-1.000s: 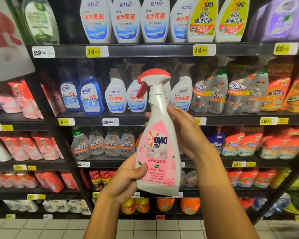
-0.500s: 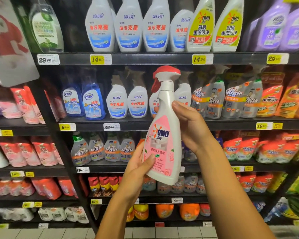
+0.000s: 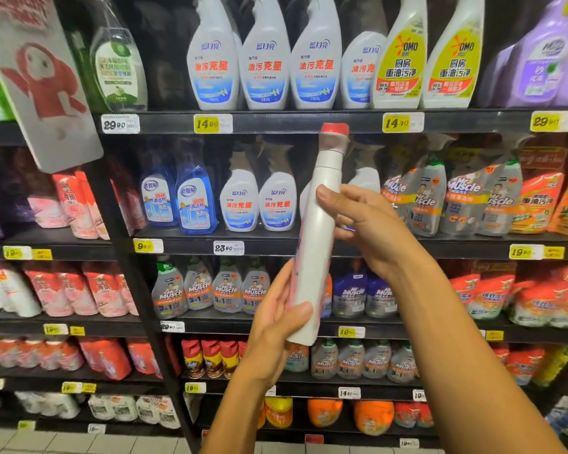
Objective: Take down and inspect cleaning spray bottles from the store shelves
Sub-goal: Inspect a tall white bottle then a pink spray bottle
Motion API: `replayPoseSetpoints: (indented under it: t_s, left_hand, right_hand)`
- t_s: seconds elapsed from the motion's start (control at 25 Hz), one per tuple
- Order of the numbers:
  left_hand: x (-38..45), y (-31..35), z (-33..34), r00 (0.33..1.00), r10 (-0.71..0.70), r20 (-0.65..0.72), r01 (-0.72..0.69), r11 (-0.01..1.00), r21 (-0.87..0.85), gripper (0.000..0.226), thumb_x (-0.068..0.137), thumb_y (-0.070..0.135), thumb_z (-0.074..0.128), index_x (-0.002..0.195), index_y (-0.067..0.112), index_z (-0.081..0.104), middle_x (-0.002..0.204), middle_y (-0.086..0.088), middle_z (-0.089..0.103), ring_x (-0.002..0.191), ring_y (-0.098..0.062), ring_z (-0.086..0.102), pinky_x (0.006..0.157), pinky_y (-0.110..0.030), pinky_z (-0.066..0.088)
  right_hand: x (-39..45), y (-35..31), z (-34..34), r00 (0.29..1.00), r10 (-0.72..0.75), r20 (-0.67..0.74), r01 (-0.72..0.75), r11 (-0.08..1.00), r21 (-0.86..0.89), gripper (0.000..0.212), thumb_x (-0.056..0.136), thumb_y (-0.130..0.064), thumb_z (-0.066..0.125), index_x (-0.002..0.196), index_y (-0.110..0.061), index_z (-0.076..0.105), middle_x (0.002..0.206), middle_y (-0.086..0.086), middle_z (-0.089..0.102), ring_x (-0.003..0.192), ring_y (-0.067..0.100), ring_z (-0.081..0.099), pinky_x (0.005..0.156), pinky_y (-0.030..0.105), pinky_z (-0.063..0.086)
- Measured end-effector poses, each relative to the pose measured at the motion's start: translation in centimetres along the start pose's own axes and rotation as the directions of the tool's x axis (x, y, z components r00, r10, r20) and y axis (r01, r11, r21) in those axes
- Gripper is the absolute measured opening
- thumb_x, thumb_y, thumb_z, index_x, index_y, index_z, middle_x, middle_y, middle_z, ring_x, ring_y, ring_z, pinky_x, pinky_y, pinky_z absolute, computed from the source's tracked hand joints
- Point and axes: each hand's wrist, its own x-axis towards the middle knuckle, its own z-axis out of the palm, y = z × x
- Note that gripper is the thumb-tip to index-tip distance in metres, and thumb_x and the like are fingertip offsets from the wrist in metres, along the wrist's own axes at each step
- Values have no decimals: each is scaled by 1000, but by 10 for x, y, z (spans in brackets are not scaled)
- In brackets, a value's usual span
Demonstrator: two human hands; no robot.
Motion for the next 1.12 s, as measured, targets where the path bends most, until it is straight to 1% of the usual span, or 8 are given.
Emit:
replayPoseSetpoints:
  t_s: [0.08, 0.16, 0.2, 0.28, 0.36, 0.56, 0.8, 1.12]
  left_hand:
    - [0, -1, -2, 994, -46, 100, 67, 975, -214, 97, 65, 46, 85, 146, 17, 40, 142, -15, 52, 130, -31, 52, 103, -46, 48]
    - [0, -5, 0, 972, -72, 226, 165, 889, -427, 89, 74, 45, 79, 147, 13, 39, 145, -21, 48, 134, -41, 44, 105, -57, 42]
    - [0, -7, 0, 953, -68, 294, 219, 824, -522, 82, 79, 46, 73, 147, 13, 40, 147, -22, 45, 137, -44, 39, 106, -61, 38]
    - [4, -8, -1, 922, -57, 382, 303, 719, -625, 72, 87, 50, 61, 146, 14, 43, 149, -21, 42, 140, -48, 31, 105, -63, 36]
    - [7, -7, -1, 910, -60, 410, 340, 674, -656, 68, 90, 53, 53, 145, 14, 44, 149, -21, 42, 139, -48, 31, 101, -59, 36]
    - [6, -14, 0, 898, -76, 434, 402, 546, -735, 68, 92, 56, 48, 146, 14, 43, 148, -22, 43, 137, -50, 32, 94, -57, 39]
    - [5, -16, -7, 911, -126, 392, 390, 570, -724, 68, 91, 56, 51, 144, 15, 45, 145, -22, 47, 135, -51, 34, 88, -57, 43]
    - [5, -21, -17, 924, -129, 361, 365, 583, -726, 67, 90, 53, 52, 144, 15, 45, 144, -23, 48, 133, -53, 38, 90, -58, 43]
  right_hand:
    - [1, -1, -1, 998, 21, 61, -25, 997, 78, 24, 86, -38, 70, 98, -18, 75, 89, 7, 68, 79, 18, 62, 69, 26, 45]
    - [2, 1, -1, 992, 46, 118, -61, 990, 128, 30, 90, -39, 65, 110, -18, 71, 99, 7, 68, 88, 20, 63, 79, 34, 48]
    - [2, 3, 0, 990, 49, 131, -67, 988, 137, 30, 93, -36, 62, 116, -17, 68, 99, 5, 69, 87, 19, 65, 78, 34, 49]
    - [2, 6, 1, 995, 39, 91, -50, 992, 119, 22, 95, -28, 63, 116, -21, 66, 91, 2, 73, 79, 16, 68, 67, 28, 53]
    - [2, 7, 4, 1000, 28, 9, -29, 993, 111, 19, 92, -25, 66, 112, -24, 67, 88, 3, 76, 77, 17, 70, 63, 27, 55]
    - [3, 13, 9, 997, 30, -77, -23, 996, 85, 38, 87, -27, 73, 120, -11, 68, 93, 8, 78, 77, 19, 73, 62, 25, 56]
    - [4, 18, 13, 998, 11, -66, -4, 995, 95, 50, 73, -35, 77, 118, -13, 68, 87, 2, 78, 72, 14, 73, 56, 19, 53]
    - [11, 28, 15, 1000, 12, 27, -15, 993, 119, 42, 74, -34, 75, 113, -18, 68, 89, 5, 78, 75, 18, 73, 61, 25, 56]
